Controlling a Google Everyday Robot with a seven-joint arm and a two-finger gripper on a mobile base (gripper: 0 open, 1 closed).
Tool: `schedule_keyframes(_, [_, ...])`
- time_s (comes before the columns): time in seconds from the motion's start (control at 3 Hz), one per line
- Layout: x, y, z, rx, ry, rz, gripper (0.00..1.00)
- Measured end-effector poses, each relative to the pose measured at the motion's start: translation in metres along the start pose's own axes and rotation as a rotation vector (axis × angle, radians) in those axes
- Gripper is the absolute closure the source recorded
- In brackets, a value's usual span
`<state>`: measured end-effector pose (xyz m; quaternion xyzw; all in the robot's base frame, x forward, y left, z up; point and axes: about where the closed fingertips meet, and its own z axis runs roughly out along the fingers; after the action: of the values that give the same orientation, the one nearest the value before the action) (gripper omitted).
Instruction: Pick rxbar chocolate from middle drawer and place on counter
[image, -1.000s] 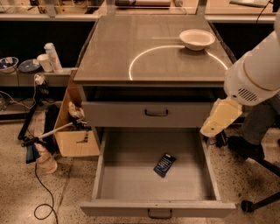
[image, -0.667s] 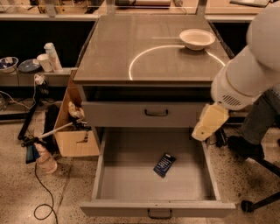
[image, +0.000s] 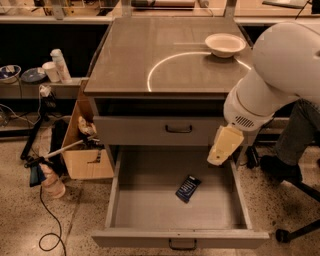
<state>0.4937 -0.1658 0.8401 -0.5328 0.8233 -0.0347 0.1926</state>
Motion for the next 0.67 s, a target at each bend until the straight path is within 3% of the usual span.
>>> schedule_keyframes(0.67, [-0.002, 0.014, 0.026, -0.040, -0.008, -0.081, 0.00])
